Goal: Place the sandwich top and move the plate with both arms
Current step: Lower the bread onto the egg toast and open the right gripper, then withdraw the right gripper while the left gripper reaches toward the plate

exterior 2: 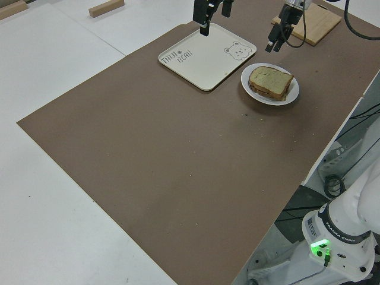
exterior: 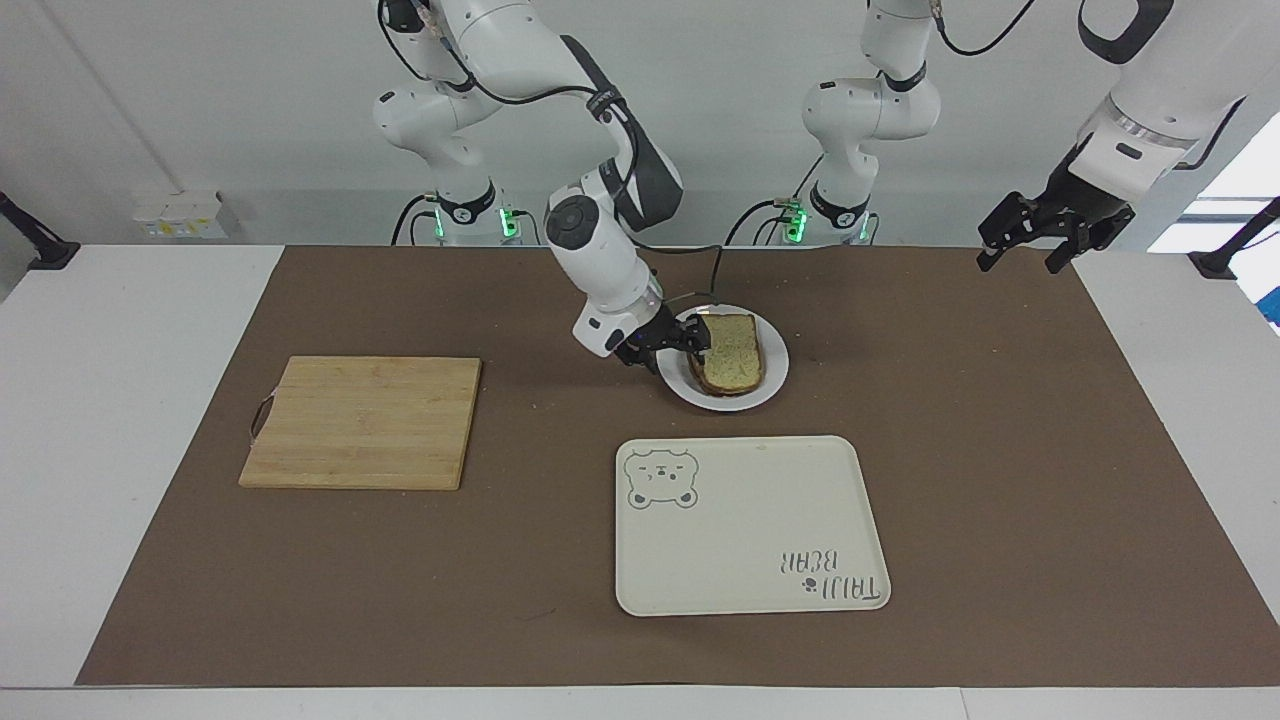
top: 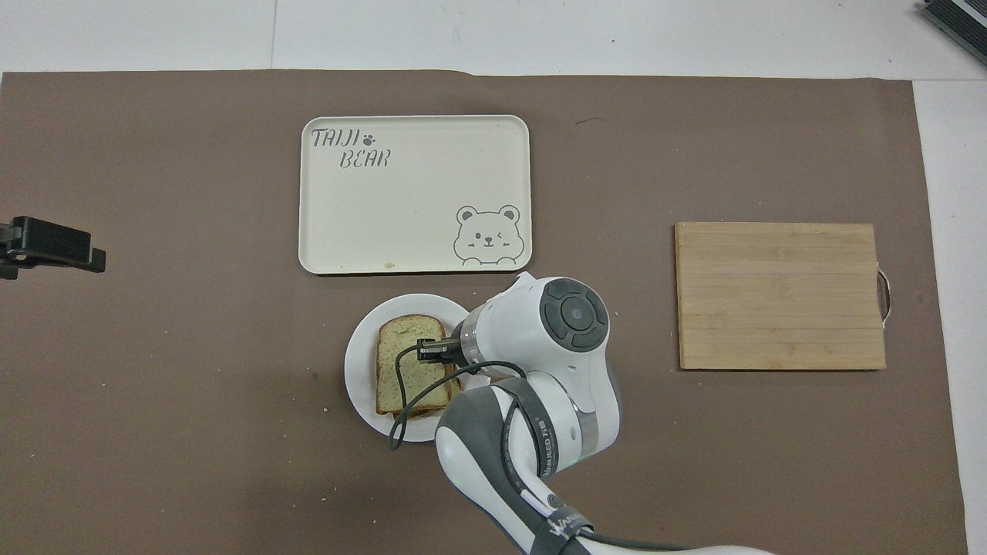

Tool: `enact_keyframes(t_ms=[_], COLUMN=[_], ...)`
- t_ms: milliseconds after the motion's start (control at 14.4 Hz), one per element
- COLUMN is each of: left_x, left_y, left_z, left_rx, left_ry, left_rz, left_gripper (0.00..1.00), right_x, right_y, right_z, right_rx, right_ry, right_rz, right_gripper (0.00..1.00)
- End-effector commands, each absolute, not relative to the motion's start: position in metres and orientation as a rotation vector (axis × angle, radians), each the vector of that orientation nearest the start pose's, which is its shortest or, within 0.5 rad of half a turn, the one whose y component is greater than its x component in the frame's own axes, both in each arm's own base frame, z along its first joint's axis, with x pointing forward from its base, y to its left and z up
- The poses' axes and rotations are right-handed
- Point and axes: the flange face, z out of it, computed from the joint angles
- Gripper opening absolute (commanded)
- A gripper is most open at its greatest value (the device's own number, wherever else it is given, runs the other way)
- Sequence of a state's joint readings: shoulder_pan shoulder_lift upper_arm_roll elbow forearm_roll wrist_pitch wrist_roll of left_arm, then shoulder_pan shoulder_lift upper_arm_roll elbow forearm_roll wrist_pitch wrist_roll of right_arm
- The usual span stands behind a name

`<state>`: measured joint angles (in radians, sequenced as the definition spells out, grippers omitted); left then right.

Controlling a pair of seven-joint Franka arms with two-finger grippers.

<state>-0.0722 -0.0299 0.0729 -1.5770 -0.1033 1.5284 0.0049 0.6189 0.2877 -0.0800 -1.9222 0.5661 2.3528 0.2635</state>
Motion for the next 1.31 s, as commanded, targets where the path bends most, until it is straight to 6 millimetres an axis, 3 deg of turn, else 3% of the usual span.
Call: enact_keyframes(t_ms=[0,138,346,692,761,900,1038,1246], left_x=[0.534,0.534,0.534,0.534,0.521,0.502,0.482,0.469], left_y=[-0.009,-0.009,-0.009,-0.012,-0.020,-0.031,-0.058,-0.073], left_z=[0.639,0.639,0.639,0.640,0.642,0.625,0.601,0.557], left_rx=[-3.257,-3.257,-3.257,-3.258,-3.257,-3.305,-3.336,-3.422], left_ry=[0.021,0.021,0.021,0.009,0.041,0.071,0.150,0.159], left_rz=[0.039,0.039,0.039,0.040,0.089,0.158,0.189,0.198], left_gripper=[1.00,1.00,1.00,1.00,1.00,1.00,1.00,1.00], right_x=[0.555,0.567,0.578,0.581,0.582,0.584,0.587,0.580], right_y=[0.307,0.285,0.241,0.172,0.159,0.143,0.119,0.078], right_z=[0.367,0.372,0.396,0.439,0.446,0.452,0.471,0.502], right_rx=[-2.717,-2.803,-2.906,-3.011,-3.028,-3.038,-3.037,-3.028], right_ry=[0.153,0.088,0.036,0.057,0.069,0.107,0.159,0.248], right_rz=[-0.005,-0.076,-0.124,-0.117,-0.119,-0.069,-0.046,-0.047], right_gripper=[1.00,1.00,1.00,1.00,1.00,1.00,1.00,1.00])
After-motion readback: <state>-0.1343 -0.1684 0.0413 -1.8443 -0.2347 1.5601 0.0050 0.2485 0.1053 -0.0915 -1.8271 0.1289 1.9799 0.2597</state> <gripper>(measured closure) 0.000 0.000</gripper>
